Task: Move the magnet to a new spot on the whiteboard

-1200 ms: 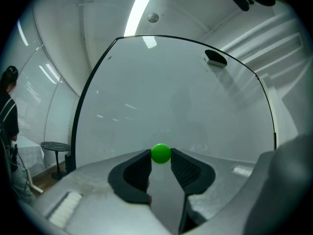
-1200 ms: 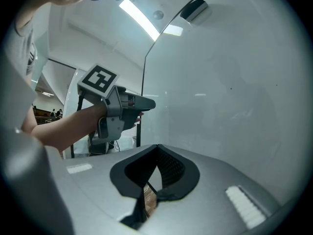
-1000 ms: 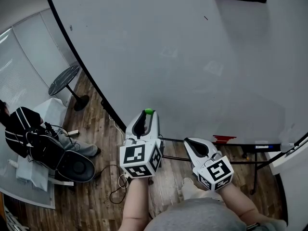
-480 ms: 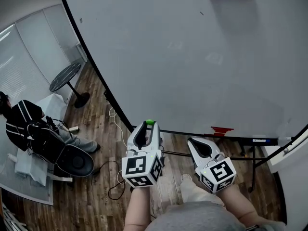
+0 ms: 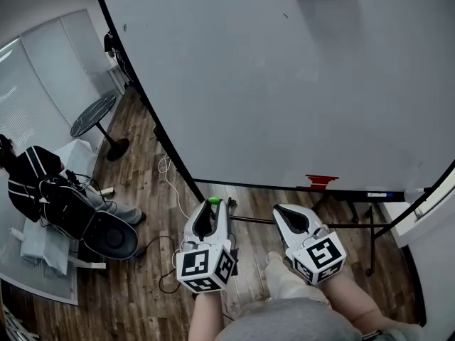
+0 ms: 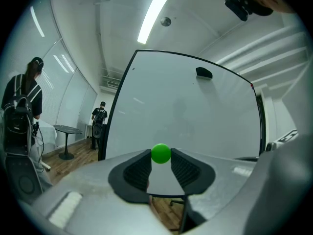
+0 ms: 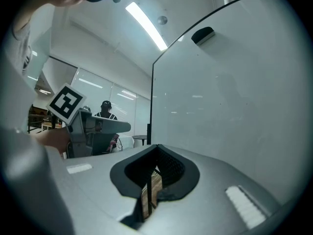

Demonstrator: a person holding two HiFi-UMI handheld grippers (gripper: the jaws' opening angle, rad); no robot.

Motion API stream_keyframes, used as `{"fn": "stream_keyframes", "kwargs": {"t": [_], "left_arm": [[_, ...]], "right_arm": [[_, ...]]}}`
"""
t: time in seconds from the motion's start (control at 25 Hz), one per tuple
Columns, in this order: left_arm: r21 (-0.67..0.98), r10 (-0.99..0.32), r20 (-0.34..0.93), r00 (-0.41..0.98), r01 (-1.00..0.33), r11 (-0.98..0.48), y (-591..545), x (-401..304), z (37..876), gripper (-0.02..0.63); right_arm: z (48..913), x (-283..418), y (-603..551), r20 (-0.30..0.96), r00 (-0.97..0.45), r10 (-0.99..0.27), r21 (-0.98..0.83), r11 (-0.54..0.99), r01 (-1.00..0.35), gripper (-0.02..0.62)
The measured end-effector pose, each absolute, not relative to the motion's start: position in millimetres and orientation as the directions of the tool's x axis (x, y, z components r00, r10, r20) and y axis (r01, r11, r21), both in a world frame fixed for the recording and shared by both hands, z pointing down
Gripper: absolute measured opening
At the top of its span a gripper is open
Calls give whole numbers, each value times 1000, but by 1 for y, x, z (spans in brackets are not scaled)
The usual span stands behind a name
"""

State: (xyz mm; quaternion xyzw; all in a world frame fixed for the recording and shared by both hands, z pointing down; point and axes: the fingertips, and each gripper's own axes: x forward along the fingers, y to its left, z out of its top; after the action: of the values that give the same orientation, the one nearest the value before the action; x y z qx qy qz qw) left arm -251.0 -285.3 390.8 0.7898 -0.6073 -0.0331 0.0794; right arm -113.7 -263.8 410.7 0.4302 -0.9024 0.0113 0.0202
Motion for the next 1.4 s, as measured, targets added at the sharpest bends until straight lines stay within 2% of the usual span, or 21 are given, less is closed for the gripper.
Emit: {"fn": "stream_keyframes", "kwargs": {"t": [0.48, 0.88, 1.4], "left_arm": [[180, -948, 80, 308, -940, -290, -259, -233, 406, 137], [184, -929, 53, 365, -918, -350, -262, -229, 389, 137], [163, -880, 23, 474, -870, -465, -288, -157, 367, 137]], "right_arm": [[411, -101, -238, 54, -598, -800, -2, 598, -801, 0], [405, -97, -229, 74, -557, -827, 26, 560, -828, 0], [401, -28, -230, 65, -453, -889, 18, 455, -890, 0]]}}
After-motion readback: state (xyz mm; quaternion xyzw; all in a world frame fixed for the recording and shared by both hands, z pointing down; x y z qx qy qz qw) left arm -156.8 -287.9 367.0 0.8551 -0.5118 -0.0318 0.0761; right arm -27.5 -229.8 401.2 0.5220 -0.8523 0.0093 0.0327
